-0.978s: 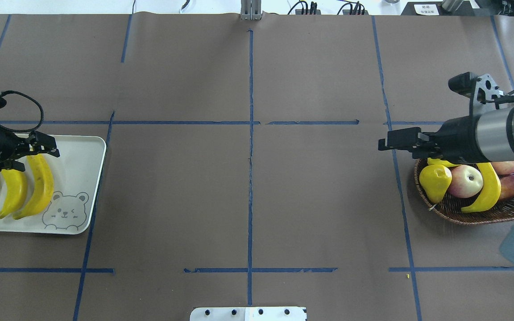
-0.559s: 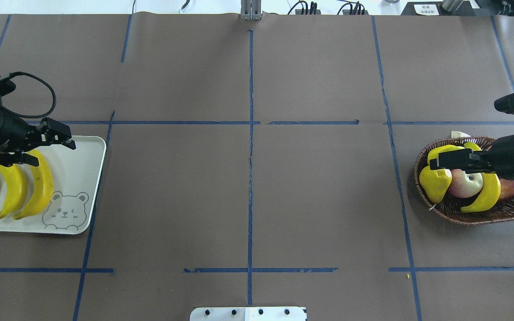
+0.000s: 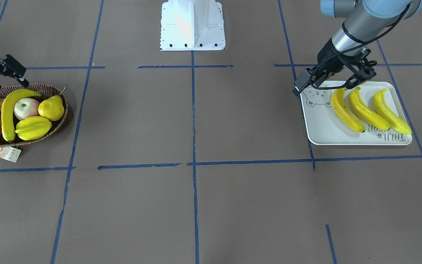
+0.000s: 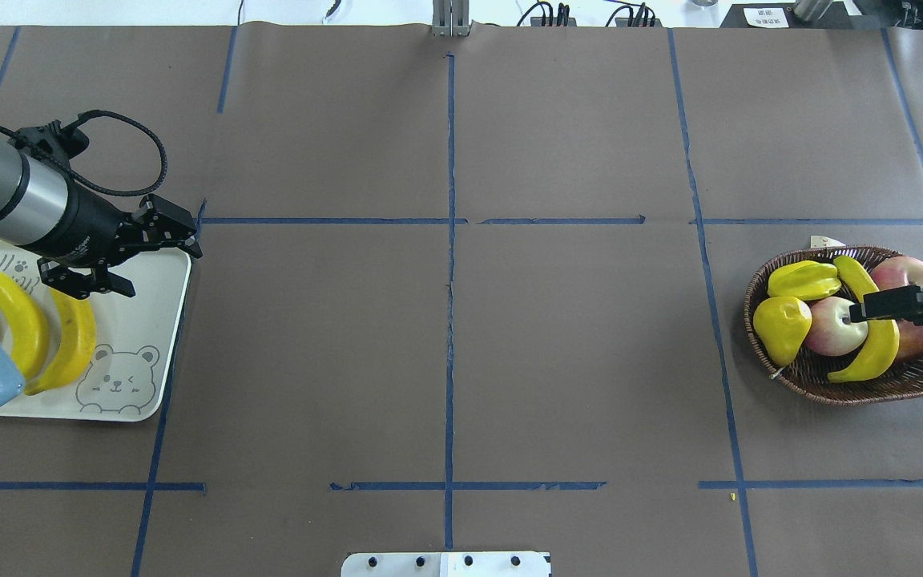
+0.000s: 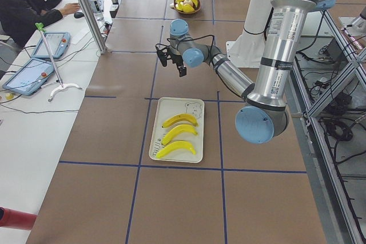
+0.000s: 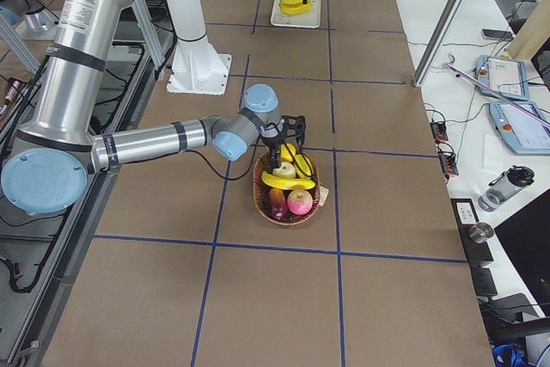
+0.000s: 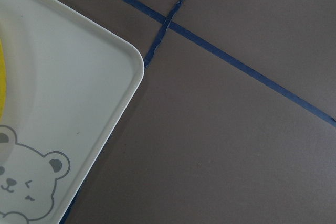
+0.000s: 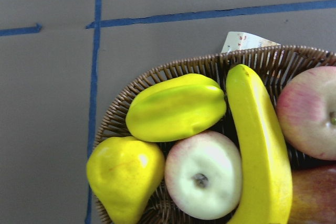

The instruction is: Transfer all bananas from basket to plate

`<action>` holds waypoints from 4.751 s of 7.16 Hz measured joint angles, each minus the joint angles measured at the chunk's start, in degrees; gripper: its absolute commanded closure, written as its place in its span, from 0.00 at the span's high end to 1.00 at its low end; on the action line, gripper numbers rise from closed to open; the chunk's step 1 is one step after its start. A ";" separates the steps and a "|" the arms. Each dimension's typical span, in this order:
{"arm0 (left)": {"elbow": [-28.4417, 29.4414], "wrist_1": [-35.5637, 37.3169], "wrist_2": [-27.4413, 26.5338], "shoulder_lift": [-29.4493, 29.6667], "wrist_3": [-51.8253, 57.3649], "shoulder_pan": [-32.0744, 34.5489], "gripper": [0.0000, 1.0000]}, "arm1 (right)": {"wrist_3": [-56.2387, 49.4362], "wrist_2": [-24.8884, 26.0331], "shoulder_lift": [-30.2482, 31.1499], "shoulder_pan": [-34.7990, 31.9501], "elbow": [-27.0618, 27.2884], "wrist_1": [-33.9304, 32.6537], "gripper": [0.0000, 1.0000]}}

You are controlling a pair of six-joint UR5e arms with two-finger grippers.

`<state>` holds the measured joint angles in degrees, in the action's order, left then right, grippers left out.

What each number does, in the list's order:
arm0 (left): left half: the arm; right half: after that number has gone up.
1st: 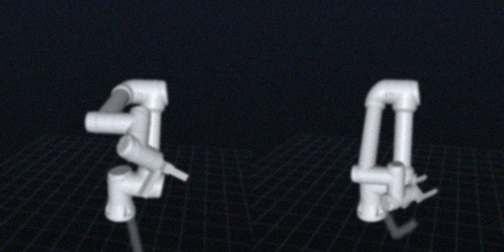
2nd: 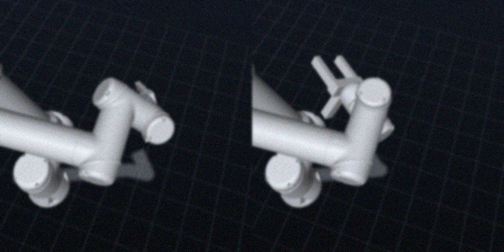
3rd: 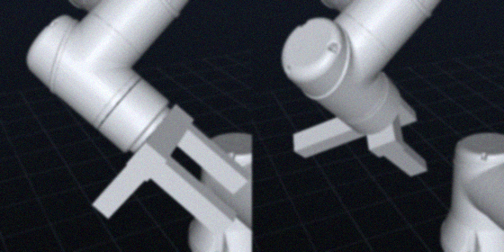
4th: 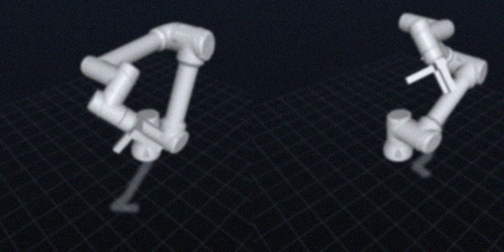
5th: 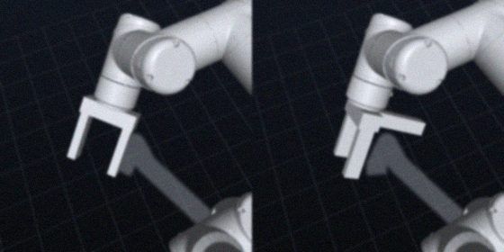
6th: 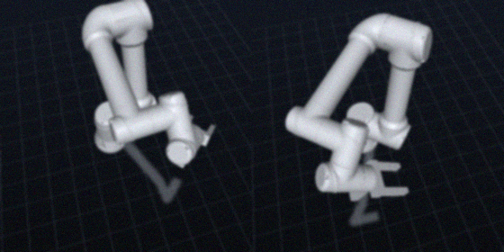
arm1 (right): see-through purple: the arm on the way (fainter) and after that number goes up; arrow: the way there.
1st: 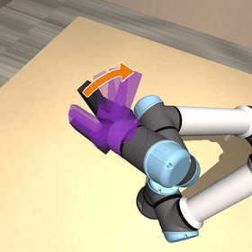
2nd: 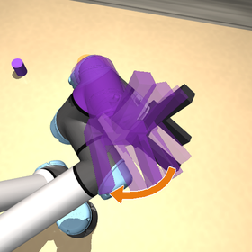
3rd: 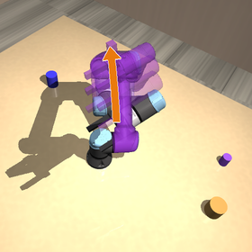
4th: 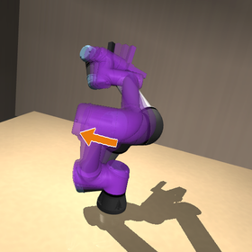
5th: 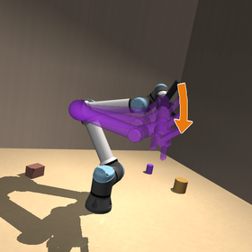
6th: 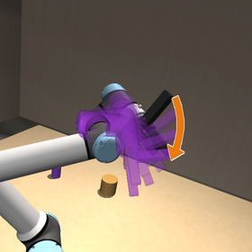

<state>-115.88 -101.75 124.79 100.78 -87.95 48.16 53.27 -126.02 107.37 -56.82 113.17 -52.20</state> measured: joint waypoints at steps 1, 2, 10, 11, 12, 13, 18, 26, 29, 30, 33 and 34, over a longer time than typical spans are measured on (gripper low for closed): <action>-0.03 0.04 -0.27 0.22 -0.63 -0.39 1.00 | -0.63 -2.12 0.06 -1.44 -3.03 1.43 1.00; -0.07 0.05 -0.37 0.33 -0.97 -0.66 1.00 | -0.79 -3.01 -0.65 -2.03 -6.32 2.77 1.00; -0.47 0.06 -1.23 0.66 -1.17 -1.12 1.00 | -0.97 -4.22 -2.75 -1.86 -12.04 3.87 1.00; -0.53 0.06 -1.28 0.65 -1.16 -1.13 1.00 | -0.97 -4.79 -2.77 -1.55 -12.06 3.87 1.00; -0.53 0.06 -1.30 0.62 -1.12 -1.13 1.00 | -1.00 -5.51 -2.78 -1.28 -12.06 3.88 1.00; -0.53 0.06 -1.31 0.59 -1.12 -1.13 1.00 | -1.03 -5.97 -2.78 -1.17 -12.20 3.99 1.00; -0.72 0.06 -1.35 0.65 -1.09 -1.14 1.00 | -0.95 -6.34 -2.78 -0.74 -13.97 4.84 0.42; -1.11 0.06 -1.35 0.44 -1.09 -1.14 1.00 | -0.94 -11.72 -3.83 -1.91 -14.43 8.12 0.00; -1.05 0.10 -1.31 0.58 -1.09 -1.19 1.00 | -0.97 -15.00 -3.31 -10.39 -13.91 14.72 0.00; -1.00 0.08 -1.32 0.73 -1.10 -1.44 1.00 | -0.79 -18.49 -3.87 -14.02 -13.36 16.32 0.00; -0.44 0.06 -1.37 4.44 -1.17 -3.54 1.00 | 7.39 -23.09 -13.56 -15.47 -10.94 16.57 0.00; -0.31 -0.01 -1.29 6.34 -1.17 -3.94 1.00 | 14.70 -22.39 -19.81 -12.42 -10.85 16.48 0.00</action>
<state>-116.18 -101.75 123.50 107.12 -89.12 44.22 67.97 -148.42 87.56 -69.24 102.32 -35.72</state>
